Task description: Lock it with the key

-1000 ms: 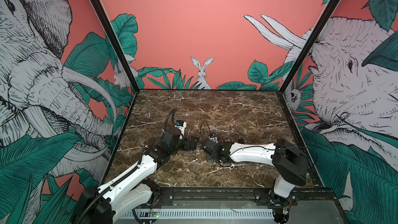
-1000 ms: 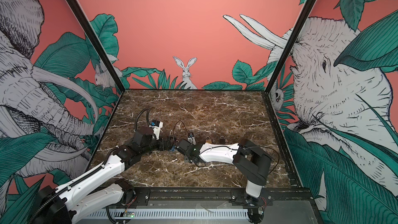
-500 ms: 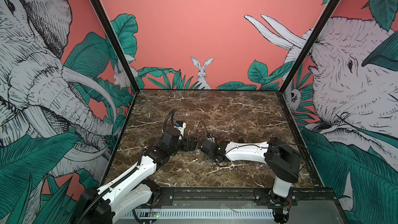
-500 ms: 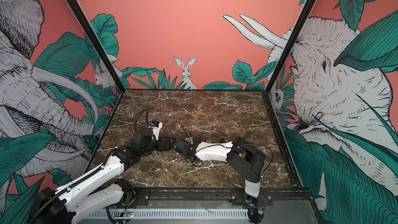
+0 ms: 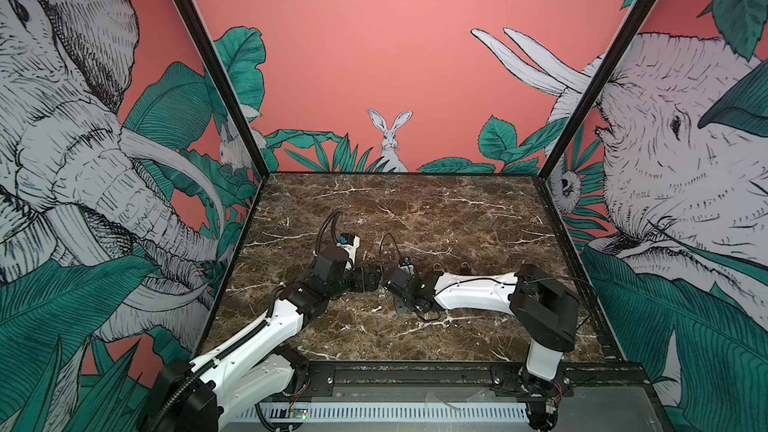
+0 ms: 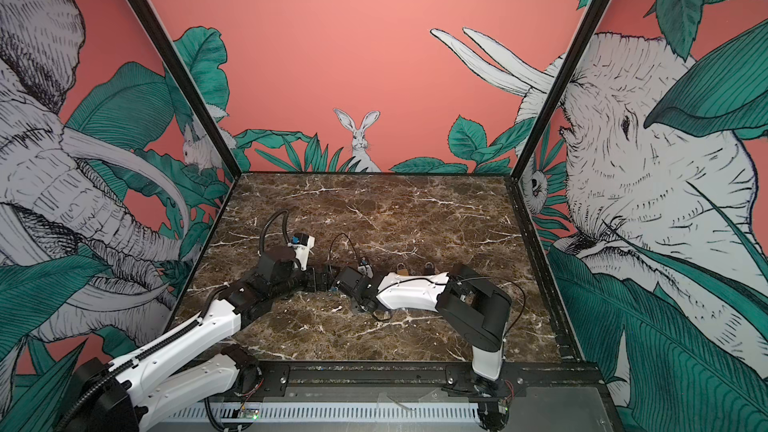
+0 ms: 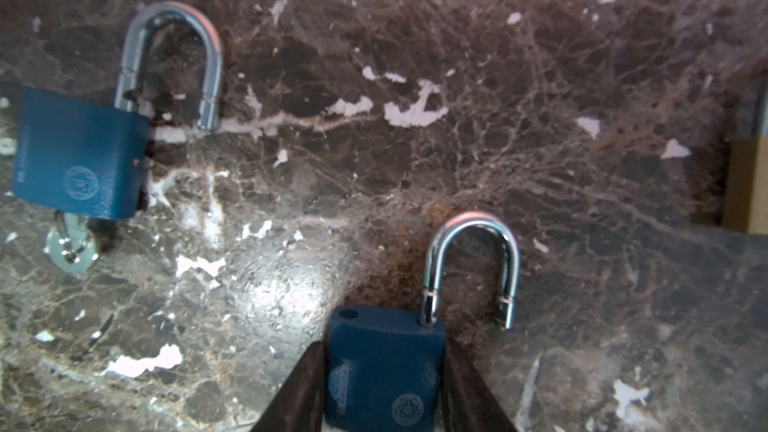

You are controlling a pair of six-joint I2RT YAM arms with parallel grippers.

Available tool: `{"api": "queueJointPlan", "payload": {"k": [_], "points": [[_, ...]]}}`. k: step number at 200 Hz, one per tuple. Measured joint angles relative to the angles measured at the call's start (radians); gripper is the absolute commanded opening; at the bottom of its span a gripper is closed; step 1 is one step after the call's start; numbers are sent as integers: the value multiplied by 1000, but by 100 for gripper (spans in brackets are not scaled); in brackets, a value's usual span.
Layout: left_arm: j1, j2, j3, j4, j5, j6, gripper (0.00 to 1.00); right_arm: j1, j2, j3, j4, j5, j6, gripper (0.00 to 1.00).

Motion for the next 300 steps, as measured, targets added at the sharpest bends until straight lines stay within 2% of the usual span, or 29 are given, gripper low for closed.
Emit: {"api": "queueJointPlan", "payload": {"k": [32, 71, 90, 113, 144, 170, 242, 300], "points": [[1, 29, 0, 23, 6, 0, 97, -9, -2, 0, 0, -3, -36, 30], [4, 73, 0, 64, 39, 4, 95, -69, -100, -120, 64, -56, -174, 4], [6, 114, 0, 96, 76, 6, 94, -121, -204, -210, 92, -95, -283, 3], [6, 169, 0, 145, 148, 8, 93, -178, -303, -233, 97, -152, -427, 4], [5, 238, 9, 231, 255, -5, 91, -192, -389, -230, 130, -226, -595, 3], [6, 279, 25, 307, 327, -44, 90, -192, -411, -226, 140, -273, -689, 3], [5, 386, 42, 483, 446, -163, 85, -192, -413, -166, 142, -326, -772, 3], [5, 472, 42, 625, 532, -270, 63, -188, -422, -161, 131, -343, -789, 4]]}}
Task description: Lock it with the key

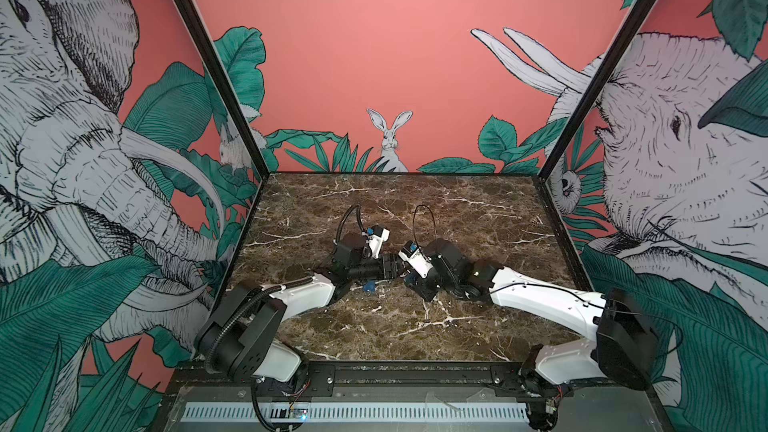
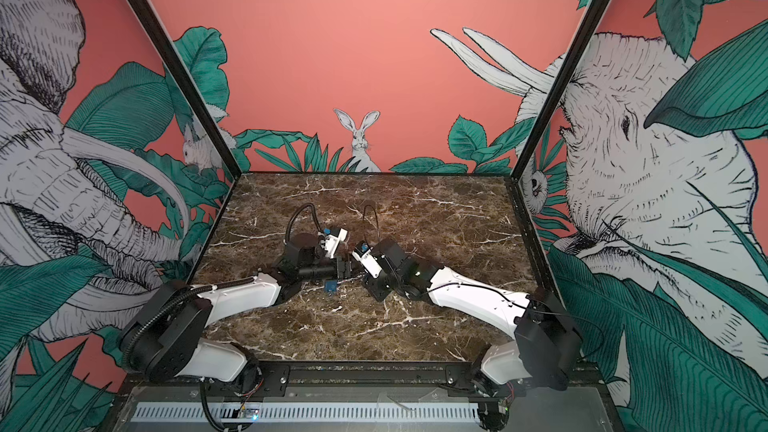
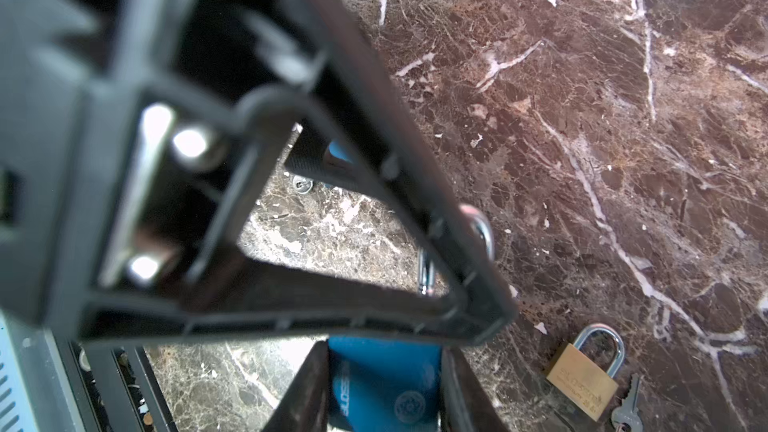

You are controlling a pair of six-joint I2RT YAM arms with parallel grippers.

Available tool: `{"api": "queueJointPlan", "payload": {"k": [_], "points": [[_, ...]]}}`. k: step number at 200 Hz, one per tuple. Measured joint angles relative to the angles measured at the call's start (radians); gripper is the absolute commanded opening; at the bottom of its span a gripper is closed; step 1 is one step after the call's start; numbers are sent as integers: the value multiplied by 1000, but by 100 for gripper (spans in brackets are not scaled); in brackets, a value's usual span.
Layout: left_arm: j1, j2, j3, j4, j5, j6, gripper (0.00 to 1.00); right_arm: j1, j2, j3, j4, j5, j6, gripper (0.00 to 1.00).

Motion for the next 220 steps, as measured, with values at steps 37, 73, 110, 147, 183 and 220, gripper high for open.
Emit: {"api": "queueJointPlan", "payload": {"k": [37, 73, 110, 147, 183, 220], "points": [[0, 14, 0, 38, 16, -28, 53, 9, -2, 6, -14, 0, -13, 4], [-3, 29, 5, 49, 27, -41, 41, 23, -3, 15, -18, 5, -23, 4], [-6, 48, 13, 49, 32, -45, 35, 27, -2, 15, -20, 14, -33, 4], [-6, 48, 19, 59, 40, -55, 20, 29, -3, 19, -26, 32, -38, 7], [-10, 48, 29, 92, 58, -74, 2, 31, -2, 19, -36, 57, -41, 7], [-14, 48, 32, 96, 56, -80, 0, 32, -4, 19, -32, 84, -41, 19]]}}
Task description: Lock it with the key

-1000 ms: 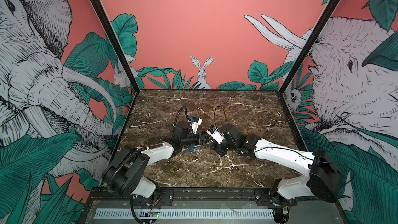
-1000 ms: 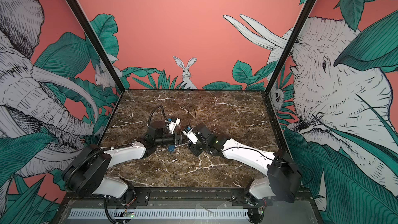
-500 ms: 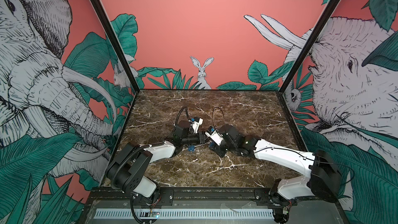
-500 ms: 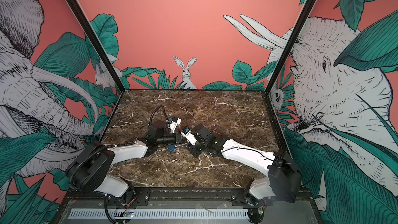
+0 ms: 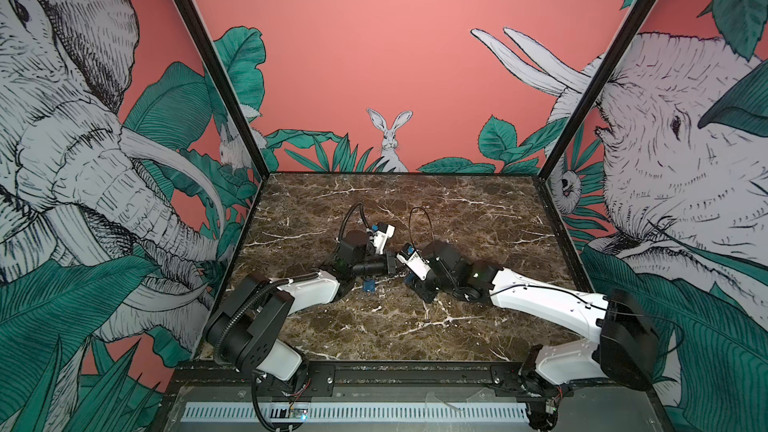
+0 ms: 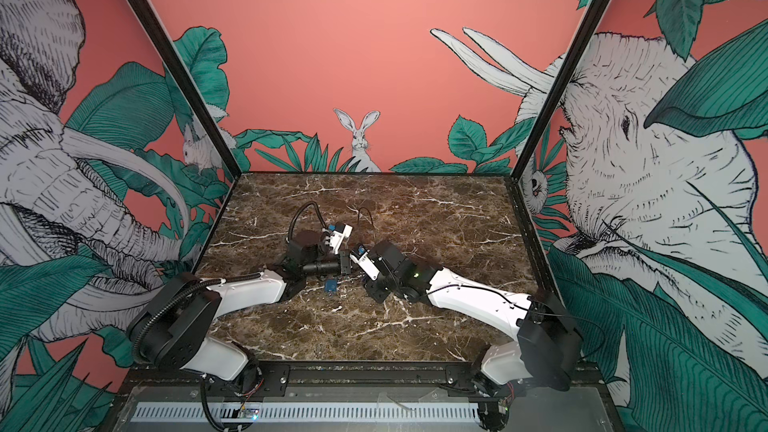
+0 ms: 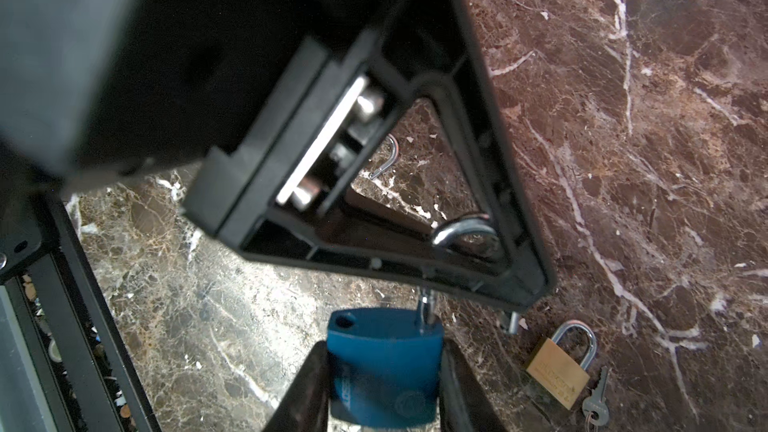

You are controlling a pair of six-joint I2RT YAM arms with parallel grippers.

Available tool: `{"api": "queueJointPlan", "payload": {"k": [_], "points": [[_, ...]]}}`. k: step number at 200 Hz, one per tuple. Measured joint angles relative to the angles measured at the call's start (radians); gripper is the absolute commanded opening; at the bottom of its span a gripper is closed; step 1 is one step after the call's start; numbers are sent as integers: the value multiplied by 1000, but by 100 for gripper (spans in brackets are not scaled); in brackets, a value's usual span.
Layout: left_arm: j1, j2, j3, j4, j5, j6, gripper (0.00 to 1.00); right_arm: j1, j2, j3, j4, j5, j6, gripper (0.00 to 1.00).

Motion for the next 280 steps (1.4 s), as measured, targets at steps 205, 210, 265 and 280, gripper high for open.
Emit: {"api": "queueJointPlan", "payload": {"k": [205, 210, 265, 280], "points": [[0, -459, -108, -20, -481, -858, 0, -214, -313, -79, 344, -326, -42, 48], [-1, -459, -108, -20, -481, -864, 0, -214, -299, -78, 348, -332, -42, 47], [-1, -441, -108, -14, -462, -885, 0, -214, -192, -58, 382, -375, -36, 45], [-1, -440, -108, -3, -457, -885, 0, -214, -171, -45, 403, -386, -31, 45]]}}
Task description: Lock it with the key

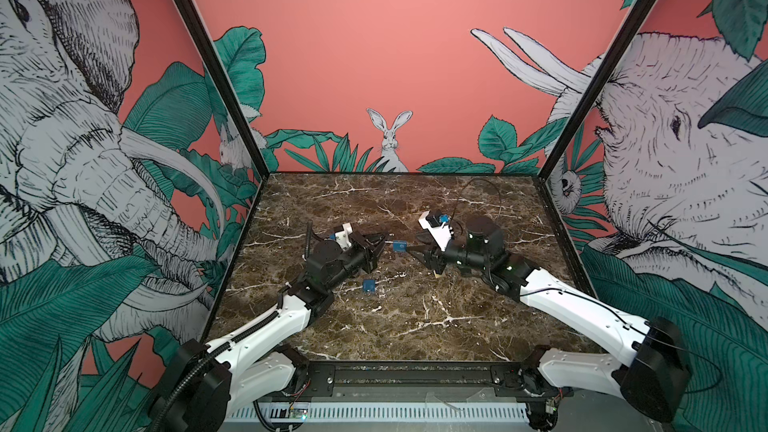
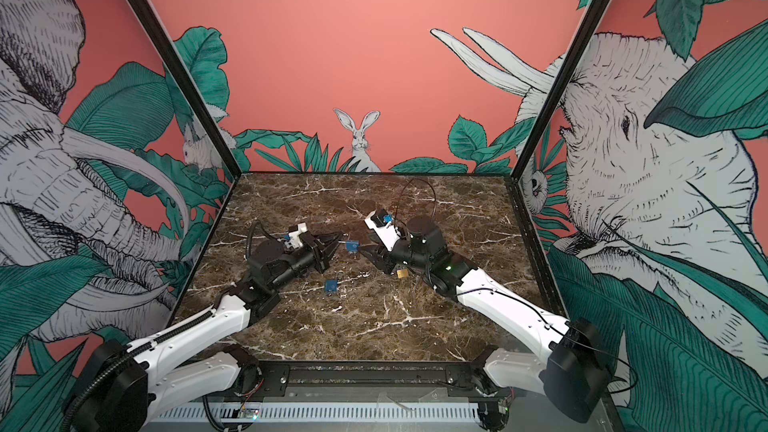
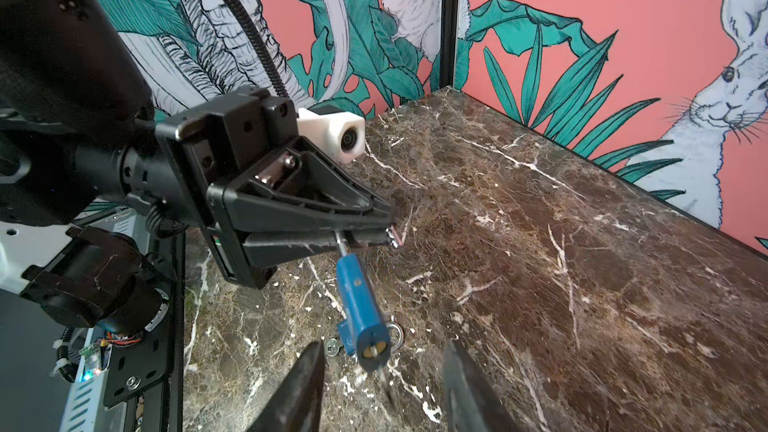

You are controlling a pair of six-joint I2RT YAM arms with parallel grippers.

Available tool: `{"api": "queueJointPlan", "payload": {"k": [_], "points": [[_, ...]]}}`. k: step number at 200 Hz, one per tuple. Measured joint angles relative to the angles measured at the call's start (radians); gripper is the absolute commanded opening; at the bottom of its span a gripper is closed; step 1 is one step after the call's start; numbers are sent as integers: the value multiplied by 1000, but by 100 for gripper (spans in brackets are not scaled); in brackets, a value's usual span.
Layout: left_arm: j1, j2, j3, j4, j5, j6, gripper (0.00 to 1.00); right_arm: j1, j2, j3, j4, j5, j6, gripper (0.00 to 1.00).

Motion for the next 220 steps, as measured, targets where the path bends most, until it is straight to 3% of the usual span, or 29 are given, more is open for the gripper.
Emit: {"api": "queueJointPlan", "payload": {"k": [68, 220], "points": [[0, 40, 8, 36, 18, -6, 0, 0, 60, 11, 71, -47, 47, 32], [0, 56, 10, 90, 26, -6, 0, -5, 61, -19, 122, -69, 102, 26]]}}
